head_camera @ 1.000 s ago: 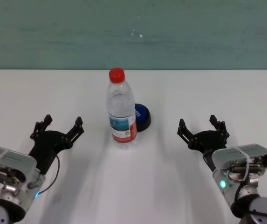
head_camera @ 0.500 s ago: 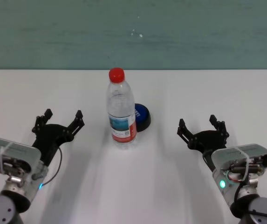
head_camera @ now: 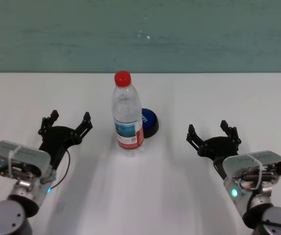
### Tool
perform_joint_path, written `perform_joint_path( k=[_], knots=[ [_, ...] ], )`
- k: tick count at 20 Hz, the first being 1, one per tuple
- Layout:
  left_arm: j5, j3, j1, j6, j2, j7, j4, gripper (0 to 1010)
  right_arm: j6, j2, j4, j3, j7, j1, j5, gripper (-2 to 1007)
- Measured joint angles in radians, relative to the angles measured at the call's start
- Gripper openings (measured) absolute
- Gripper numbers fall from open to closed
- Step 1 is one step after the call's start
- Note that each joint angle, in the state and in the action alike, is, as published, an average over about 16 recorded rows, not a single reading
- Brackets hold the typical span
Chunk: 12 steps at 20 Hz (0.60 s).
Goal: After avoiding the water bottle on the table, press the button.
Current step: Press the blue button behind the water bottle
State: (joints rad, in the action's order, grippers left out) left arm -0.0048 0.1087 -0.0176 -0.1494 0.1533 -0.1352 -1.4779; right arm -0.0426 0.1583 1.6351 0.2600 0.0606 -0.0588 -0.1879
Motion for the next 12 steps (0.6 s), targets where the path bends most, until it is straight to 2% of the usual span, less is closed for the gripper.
perform_joint_path(
  k=[12],
  knots=[
    [0.046,0.013,-0.084,-0.043,-0.019,0.015,0.101,1010,0.000,0.000,0.000,0.000,0.000,0.000,0.000,1004]
  ],
)
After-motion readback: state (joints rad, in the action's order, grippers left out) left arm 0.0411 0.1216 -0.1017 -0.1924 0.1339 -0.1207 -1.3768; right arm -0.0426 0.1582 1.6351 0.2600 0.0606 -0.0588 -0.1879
